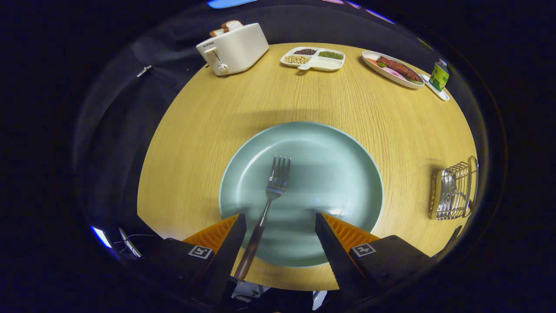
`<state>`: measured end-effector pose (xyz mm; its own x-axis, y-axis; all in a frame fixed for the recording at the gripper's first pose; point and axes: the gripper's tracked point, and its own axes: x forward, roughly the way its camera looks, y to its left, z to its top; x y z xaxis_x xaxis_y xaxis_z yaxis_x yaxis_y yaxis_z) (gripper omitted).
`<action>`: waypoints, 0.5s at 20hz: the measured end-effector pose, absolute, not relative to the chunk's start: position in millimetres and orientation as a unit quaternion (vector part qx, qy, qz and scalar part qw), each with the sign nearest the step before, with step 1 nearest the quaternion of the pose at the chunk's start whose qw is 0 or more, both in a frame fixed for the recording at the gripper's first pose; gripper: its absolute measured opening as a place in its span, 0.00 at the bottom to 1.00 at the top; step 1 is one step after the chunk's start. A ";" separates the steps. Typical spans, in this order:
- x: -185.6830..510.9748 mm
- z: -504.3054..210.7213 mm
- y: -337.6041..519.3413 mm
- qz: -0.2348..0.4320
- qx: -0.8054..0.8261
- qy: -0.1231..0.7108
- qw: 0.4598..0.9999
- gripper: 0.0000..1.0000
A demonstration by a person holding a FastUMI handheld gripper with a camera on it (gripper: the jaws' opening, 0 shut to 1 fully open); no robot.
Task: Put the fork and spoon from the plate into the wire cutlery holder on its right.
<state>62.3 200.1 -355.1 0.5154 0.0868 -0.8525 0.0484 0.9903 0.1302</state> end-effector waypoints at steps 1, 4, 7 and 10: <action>61.5 -360.2 200.9 0.005 0.075 0.501 0.862 0.99; 65.6 -361.2 203.2 0.000 0.076 0.508 0.858 0.91; 58.9 -366.0 200.4 -0.005 0.060 0.524 0.849 0.55; 53.2 -371.4 201.9 0.007 0.043 0.535 0.844 0.23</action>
<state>53.2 201.9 -371.4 0.4277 0.0573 -0.9021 0.0345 0.9962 0.0796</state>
